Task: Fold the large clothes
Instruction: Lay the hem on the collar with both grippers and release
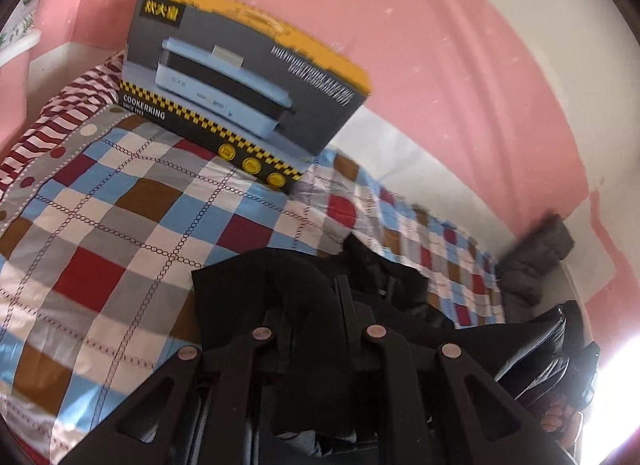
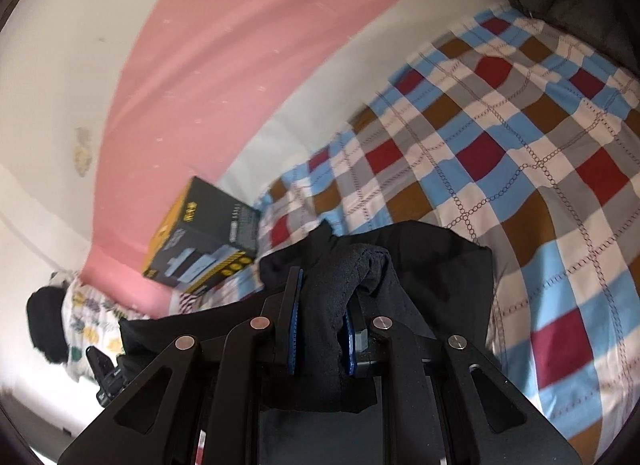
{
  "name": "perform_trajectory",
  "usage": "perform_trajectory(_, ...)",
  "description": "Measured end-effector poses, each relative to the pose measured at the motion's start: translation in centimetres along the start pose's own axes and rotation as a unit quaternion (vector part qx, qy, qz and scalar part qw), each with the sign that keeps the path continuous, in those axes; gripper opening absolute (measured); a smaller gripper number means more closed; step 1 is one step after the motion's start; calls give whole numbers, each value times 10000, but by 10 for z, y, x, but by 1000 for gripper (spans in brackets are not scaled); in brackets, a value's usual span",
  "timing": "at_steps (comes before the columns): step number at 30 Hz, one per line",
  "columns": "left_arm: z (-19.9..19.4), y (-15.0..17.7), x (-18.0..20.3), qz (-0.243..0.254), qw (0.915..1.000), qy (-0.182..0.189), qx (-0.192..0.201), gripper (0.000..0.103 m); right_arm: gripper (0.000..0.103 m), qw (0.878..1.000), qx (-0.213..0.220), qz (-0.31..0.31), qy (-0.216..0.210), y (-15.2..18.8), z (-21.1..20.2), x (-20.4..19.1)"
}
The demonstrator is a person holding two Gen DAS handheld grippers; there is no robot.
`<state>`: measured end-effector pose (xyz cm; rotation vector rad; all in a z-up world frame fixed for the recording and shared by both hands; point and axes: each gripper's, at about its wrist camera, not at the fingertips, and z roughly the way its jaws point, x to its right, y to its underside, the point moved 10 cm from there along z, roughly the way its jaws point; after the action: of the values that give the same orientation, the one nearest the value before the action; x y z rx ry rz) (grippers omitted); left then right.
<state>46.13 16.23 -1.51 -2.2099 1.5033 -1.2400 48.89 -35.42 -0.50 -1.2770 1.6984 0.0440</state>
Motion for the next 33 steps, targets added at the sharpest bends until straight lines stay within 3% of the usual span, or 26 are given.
perform_trajectory(8, 104, 3, -28, -36, 9967, -589, -563, 16, 21, 9969, -463, 408, 490, -14, 86, 50)
perform_trajectory(12, 138, 12, -38, -77, 9938, -798, -765, 21, 28, 9935, -598, 773, 592, -11, 117, 73)
perform_trajectory(15, 149, 13, -41, -233, 9925, -745, -935, 24, 38, 9935, -549, 820, 570, -12, 124, 75)
perform_trajectory(17, 146, 9, -38, -338, 9925, -550, -1040, 29, 55, 9948, -478, 784, 441, -17, 122, 68)
perform_trajectory(20, 131, 0, -30, -462, 9933, -243, -1031, 40, 70, 9980, -177, 566, 218, -29, 106, 49)
perform_trajectory(22, 120, -5, -26, -573, 9934, -93, -993, 44, 70, 9990, 104, 345, 252, -38, 88, 38)
perform_trajectory(26, 93, -21, -15, -533, 9972, 18, -518, 67, 70, 9983, 446, -140, 348, -39, 56, 13)
perform_trajectory(29, 64, -29, -8, -518, 9986, 111, -60, 70, 70, 9965, 394, -616, 394, -22, 46, -5)
perform_trajectory(33, 47, 13, 28, 133, 9991, 340, -198, 71, 70, 9869, 129, -1455, 679, 29, 51, -12)
